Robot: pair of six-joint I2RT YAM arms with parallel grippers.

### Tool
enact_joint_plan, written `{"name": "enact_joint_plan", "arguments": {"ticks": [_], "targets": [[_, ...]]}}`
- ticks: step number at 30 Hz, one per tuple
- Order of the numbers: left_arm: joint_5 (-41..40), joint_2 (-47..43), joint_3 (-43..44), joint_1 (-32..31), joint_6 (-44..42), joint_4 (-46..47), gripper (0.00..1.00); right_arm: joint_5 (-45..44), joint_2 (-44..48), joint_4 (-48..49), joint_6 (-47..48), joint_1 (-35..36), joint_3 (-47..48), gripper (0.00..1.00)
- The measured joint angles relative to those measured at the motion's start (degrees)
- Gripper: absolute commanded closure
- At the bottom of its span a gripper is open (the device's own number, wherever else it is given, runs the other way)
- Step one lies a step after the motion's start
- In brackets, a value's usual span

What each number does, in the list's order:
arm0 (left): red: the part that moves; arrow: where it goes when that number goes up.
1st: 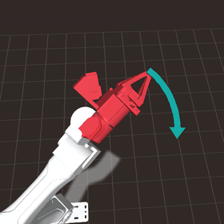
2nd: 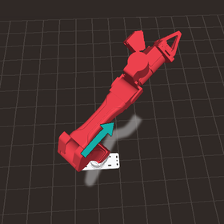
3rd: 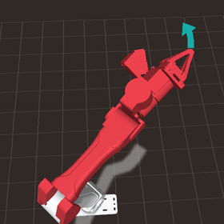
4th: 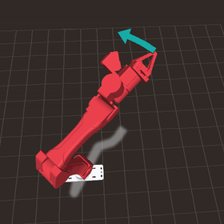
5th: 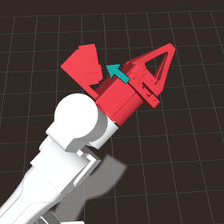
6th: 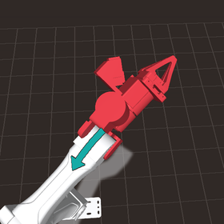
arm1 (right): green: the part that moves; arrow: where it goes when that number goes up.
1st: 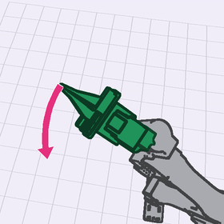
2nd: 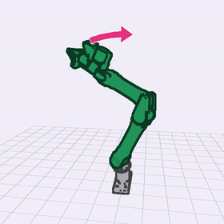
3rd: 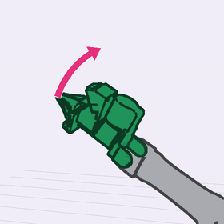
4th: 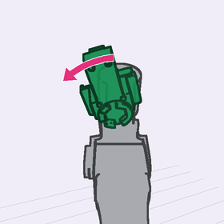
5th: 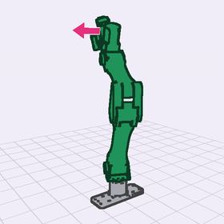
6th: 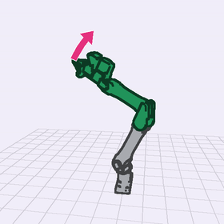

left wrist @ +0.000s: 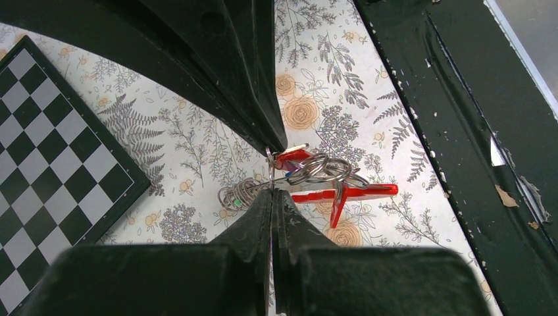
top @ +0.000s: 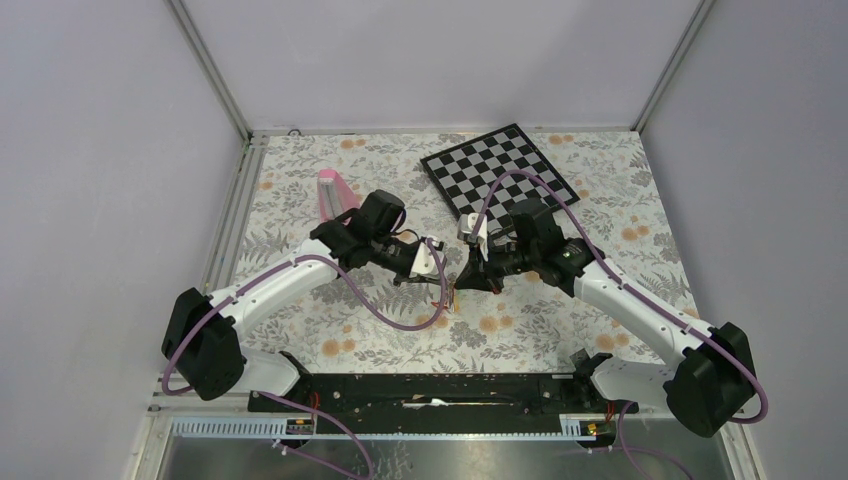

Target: Put the keys on the keyring

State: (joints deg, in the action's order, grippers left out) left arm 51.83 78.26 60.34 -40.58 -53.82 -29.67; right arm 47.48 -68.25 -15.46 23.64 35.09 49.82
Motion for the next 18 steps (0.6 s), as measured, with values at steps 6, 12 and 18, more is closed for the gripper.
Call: {"name": "enact_joint_plan", "arguments": {"ticks": [6,12,18], "targets": [[0.0,0.0,0.0,0.0,0.4,0.4,1.0,0.1,-0.2,0.0,0.0,0.0,0.0,1.0],[0.0,0.0,-0.1,0.0,0.5,0.8,1.0,-0.4,-0.2,0.0,0.0,0.0,0.0,1.0],[0.0,0.0,-0.5,0.0,0.5,1.1,1.0,-0.5,-0.2,0.0,0.0,0.0,0.0,1.0]]}}
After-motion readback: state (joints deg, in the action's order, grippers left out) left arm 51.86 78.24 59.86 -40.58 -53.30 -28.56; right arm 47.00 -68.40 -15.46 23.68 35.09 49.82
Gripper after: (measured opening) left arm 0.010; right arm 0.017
